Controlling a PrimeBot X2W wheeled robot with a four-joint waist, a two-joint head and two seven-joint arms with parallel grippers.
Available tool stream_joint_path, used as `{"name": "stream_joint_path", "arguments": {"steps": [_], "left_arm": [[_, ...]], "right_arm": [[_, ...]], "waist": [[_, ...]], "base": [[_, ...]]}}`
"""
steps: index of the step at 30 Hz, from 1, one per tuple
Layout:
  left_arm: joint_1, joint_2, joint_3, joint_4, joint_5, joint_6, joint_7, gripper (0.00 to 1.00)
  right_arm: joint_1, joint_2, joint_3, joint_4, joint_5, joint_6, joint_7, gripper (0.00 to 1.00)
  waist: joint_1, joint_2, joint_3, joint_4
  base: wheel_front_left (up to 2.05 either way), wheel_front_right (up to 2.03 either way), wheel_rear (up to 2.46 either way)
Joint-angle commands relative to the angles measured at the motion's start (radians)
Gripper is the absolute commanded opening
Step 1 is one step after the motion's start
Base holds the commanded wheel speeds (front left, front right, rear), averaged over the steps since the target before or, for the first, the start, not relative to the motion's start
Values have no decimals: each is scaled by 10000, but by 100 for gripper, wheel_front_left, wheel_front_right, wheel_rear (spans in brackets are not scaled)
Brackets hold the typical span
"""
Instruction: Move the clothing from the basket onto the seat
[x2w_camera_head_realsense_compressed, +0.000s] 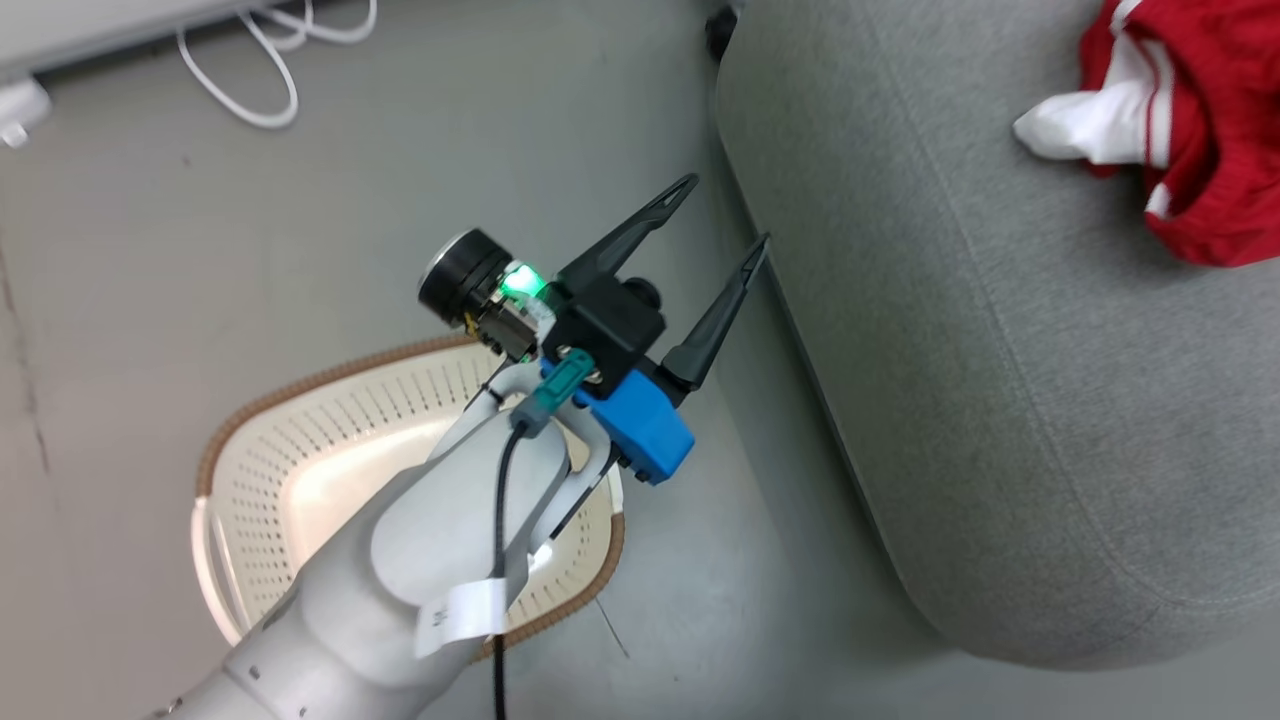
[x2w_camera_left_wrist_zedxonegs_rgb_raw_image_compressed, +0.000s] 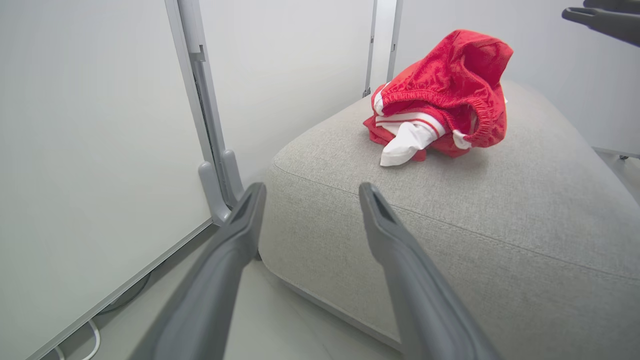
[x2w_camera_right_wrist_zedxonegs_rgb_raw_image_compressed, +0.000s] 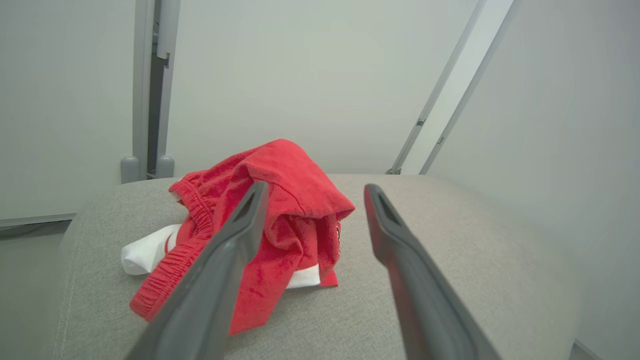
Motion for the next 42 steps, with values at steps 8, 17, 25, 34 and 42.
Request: {"name": "stream_joint_path", "arguments": {"steps": [8,17,25,34,42], "left_arm": [[1528,126,1872,-875,-59,536,-52,100],[3392,48,4195,-1591,378,689,-51,100],[4995,-174,6028,-2017,939,489,-47,100],[6328,-487,7197,-2323,1575,-63,-47,100],[7097,-781,7801,-2434,1977,-561,-47,100]], "right_arm": [[420,102,1926,-976,-38,-1,-4,100],[911,609,3723,-1132,29,-1,-4,100],[1774,1162,4222,-991,122,-1,-4,100],[2721,1550,4289,-723,311,-1,-4,100],[3337,1877,4068,-611,445,-1,-3,100]], "waist": [[1,0,-2073,764],[1,0,-3412,2009],[1,0,-4193,2875],[1,0,-4653,3255],[1,0,-4915,3358]], "base": [[0,0,0],[0,0,0],[0,0,0],[0,0,0],[0,0,0]]}}
